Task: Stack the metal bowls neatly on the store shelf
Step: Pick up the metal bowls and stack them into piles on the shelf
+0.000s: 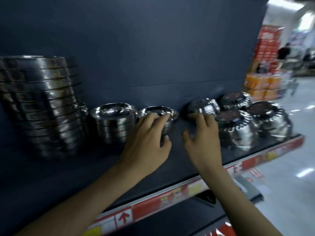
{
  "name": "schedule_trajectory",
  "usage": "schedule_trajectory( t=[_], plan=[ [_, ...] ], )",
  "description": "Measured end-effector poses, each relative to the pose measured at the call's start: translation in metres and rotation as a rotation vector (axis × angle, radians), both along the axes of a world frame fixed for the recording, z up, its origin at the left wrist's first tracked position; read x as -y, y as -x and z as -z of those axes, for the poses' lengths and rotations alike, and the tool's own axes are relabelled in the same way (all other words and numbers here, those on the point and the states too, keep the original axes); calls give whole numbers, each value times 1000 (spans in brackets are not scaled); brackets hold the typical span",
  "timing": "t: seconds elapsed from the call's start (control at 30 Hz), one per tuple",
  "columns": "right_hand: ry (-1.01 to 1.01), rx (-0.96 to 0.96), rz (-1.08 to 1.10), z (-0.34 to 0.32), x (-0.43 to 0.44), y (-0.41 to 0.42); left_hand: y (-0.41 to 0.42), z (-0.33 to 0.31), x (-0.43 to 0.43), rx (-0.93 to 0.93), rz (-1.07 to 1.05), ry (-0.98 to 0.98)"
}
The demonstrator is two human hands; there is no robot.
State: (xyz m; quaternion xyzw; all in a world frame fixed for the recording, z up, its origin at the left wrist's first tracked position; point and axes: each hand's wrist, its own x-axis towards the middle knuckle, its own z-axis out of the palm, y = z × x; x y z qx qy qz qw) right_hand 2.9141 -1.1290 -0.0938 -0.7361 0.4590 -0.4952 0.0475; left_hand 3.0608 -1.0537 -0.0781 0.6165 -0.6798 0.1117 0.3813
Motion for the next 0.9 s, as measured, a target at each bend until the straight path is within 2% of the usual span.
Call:
schedule_trajectory(
  t=[0.13,0.3,0.47,0.63,0.9],
  plan=[
    [-51,114,172,2,18,57,53,-1,53,-255,177,-188],
    [-200,262,270,9,31,108,102,16,116,-702,220,-360],
    [-239,276,255,18,49,126,111,24,143,-816,190,-461],
    [-246,280,287,22,60,126,108,19,152,-814,315,-550],
    [-197,314,310,22,55,117,105,22,145,-906,347,-478]
  ],
)
